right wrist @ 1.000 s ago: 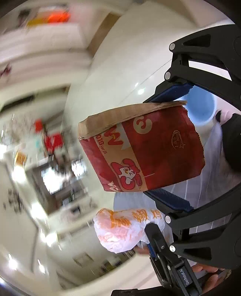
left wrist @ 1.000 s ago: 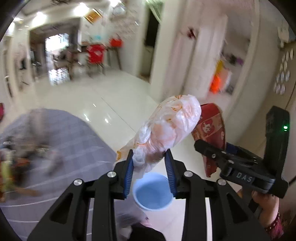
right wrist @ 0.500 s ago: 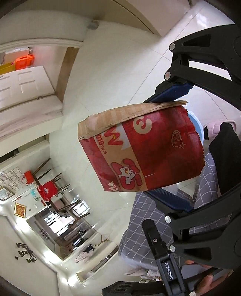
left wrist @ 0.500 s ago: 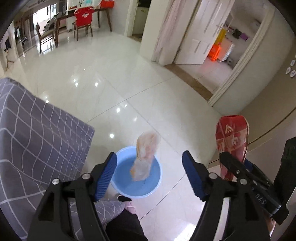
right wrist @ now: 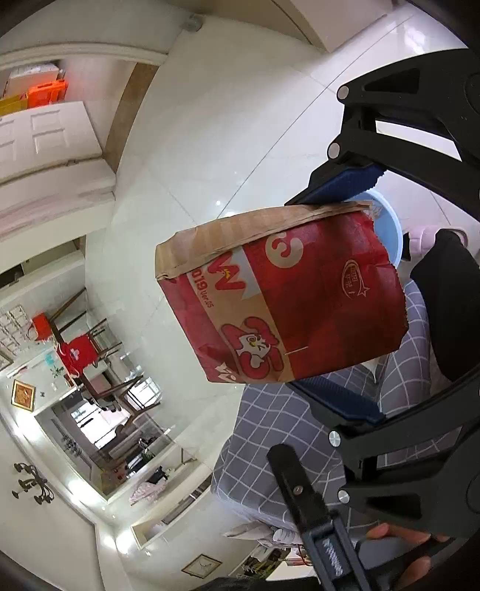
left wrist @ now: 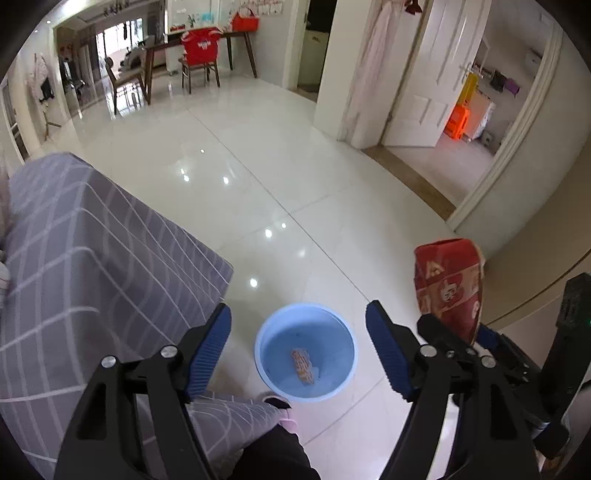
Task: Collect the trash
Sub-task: 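Carry both bags over the blue bucket and open both tools, then grasp the green plush toy with left tool while right tool grasps white bottle, then carry plush toy and bottle to the blue bucket and release both, then grasp dark snack wrapper with left tool while right tool grasps striped wrapper, then carry both wrappers over the blue bucket and open both tools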
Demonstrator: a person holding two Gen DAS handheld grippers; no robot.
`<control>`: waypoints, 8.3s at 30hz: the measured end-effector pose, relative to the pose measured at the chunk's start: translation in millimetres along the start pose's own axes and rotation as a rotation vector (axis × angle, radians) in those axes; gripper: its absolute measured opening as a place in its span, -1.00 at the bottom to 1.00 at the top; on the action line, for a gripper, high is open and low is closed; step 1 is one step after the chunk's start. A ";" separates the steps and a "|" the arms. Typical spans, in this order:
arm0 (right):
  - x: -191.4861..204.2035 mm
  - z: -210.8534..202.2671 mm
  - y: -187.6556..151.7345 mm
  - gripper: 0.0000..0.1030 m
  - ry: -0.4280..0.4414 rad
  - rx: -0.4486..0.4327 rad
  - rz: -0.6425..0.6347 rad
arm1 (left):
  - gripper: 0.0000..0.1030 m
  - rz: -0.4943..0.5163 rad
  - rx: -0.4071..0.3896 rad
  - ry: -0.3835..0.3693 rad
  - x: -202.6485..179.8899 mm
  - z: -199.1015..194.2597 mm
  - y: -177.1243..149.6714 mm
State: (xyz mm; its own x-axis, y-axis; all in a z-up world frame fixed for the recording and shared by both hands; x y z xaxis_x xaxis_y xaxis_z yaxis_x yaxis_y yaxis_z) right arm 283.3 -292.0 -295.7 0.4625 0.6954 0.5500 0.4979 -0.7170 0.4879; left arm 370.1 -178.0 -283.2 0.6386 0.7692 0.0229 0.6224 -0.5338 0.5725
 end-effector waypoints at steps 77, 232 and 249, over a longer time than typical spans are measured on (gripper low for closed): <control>342.5 45.5 -157.6 -0.22 0.213 0.273 -0.556 | -0.60 -0.600 -0.218 0.323 307.6 -233.5 -186.9; 354.3 54.3 -157.4 -0.79 0.217 0.292 -0.736 | -0.63 -0.358 -0.217 0.325 303.4 -213.7 -121.2; 270.4 -25.4 -111.0 -0.79 0.301 0.199 -0.539 | -0.63 -0.247 -0.208 0.254 203.4 -195.2 -89.9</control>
State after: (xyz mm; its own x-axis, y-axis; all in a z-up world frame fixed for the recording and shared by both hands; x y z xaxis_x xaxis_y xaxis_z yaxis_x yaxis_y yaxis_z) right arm 334.5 -25.7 -183.9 -0.1018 0.8909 0.4427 0.7430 -0.2278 0.6294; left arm 355.7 94.9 -170.0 0.3332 0.9415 0.0503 0.6221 -0.2596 0.7387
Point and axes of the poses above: each gripper's, at about its wrist camera, not at the fingertips, and z roughly the way its jaws point, x to its left, y to its top, the point moved 7 cm from there along z, roughly the way its jaws point, and after that the axes turned 13 degrees about z, right-handed, at the moved point
